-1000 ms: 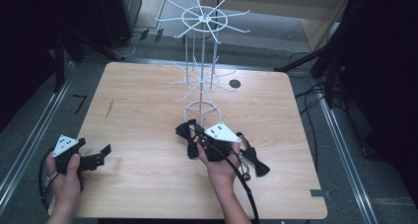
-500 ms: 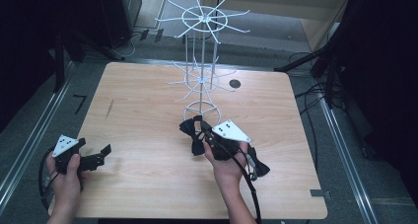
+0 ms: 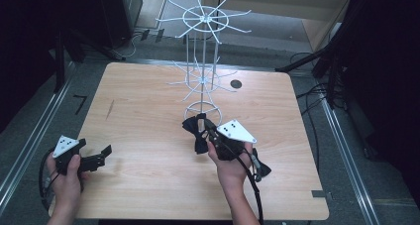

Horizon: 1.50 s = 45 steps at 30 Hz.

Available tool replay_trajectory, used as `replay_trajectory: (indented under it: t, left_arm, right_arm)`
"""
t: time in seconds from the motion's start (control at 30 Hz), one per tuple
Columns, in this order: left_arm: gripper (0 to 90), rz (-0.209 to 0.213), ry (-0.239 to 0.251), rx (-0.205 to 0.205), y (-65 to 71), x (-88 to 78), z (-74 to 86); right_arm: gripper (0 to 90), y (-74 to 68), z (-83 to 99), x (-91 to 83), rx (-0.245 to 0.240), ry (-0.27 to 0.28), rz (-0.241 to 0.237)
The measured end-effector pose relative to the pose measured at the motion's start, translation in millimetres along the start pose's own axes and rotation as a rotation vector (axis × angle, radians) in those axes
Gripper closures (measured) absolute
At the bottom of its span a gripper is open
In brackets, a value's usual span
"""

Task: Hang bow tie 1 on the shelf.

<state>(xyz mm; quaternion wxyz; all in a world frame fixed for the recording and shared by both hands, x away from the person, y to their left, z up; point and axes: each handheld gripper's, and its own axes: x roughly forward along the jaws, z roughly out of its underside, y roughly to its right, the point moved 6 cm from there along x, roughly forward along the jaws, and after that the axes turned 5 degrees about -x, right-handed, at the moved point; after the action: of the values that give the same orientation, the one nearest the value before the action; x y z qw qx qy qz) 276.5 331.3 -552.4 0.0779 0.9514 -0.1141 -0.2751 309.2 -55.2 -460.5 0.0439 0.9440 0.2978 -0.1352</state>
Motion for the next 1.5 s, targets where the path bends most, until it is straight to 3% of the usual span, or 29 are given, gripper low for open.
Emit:
replay_trajectory:
  t: [1.5]
  left_arm:
    - [0.0,0.0,-0.002,0.001,-0.1,0.0,0.0]
  right_arm:
    - [90.0,6.0,-34.7,-24.9,-0.031,0.095,0.031]
